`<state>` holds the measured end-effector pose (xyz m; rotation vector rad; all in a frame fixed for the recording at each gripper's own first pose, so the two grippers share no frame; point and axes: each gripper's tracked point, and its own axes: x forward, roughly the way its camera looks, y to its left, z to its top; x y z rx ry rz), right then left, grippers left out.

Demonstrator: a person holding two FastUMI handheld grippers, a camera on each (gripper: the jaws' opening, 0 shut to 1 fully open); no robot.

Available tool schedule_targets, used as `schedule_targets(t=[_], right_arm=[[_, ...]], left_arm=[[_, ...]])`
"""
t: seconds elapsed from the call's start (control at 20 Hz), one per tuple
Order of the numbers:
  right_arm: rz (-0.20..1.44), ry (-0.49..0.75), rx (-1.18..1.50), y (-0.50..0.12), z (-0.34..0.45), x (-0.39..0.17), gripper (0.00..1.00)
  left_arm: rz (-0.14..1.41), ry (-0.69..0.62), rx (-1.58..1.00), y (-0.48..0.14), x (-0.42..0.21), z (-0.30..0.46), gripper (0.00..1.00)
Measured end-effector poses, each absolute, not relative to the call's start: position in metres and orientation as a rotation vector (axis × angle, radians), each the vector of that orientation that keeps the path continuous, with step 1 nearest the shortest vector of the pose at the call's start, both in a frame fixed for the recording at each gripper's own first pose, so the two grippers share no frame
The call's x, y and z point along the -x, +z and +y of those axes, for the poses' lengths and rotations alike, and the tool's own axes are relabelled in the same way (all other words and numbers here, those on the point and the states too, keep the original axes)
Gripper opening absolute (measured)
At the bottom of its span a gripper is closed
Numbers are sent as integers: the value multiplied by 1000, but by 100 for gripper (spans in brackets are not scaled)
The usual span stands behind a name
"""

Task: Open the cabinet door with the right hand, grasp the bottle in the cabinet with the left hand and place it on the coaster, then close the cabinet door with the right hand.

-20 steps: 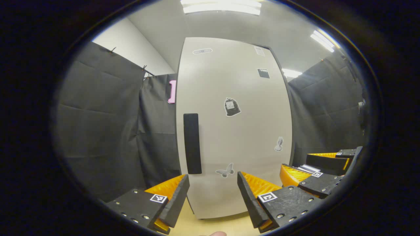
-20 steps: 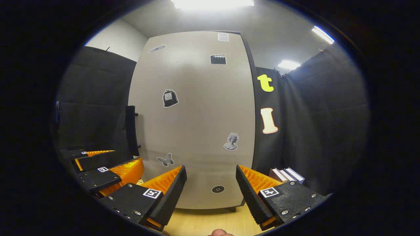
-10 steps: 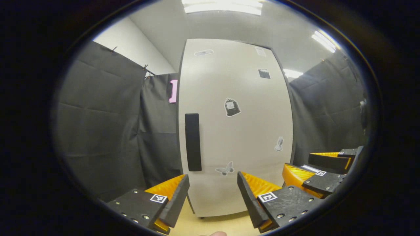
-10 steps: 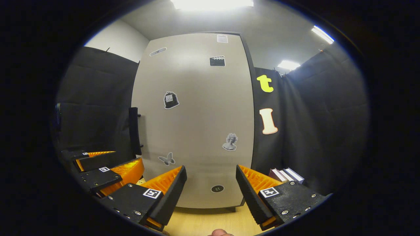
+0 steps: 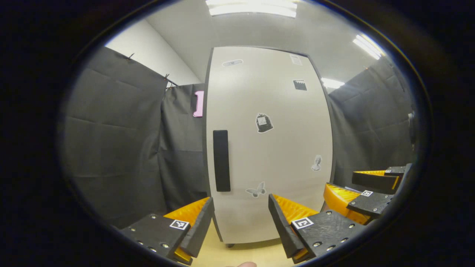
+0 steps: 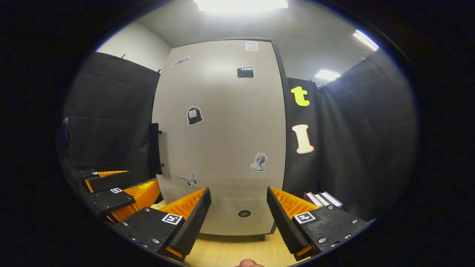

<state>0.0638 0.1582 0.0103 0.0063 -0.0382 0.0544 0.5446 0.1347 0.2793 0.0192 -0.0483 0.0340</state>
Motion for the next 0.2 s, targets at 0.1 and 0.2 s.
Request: schedule_targets(t=[0.1,0.2], right_arm=[[-38,50,-4,11,157,-64,93],[-40,44,-9,13,155,-64,93]], left_arm=[[-42,40,-14,277,-544,136,84],[-38,44,-14,276,-544,137,84]])
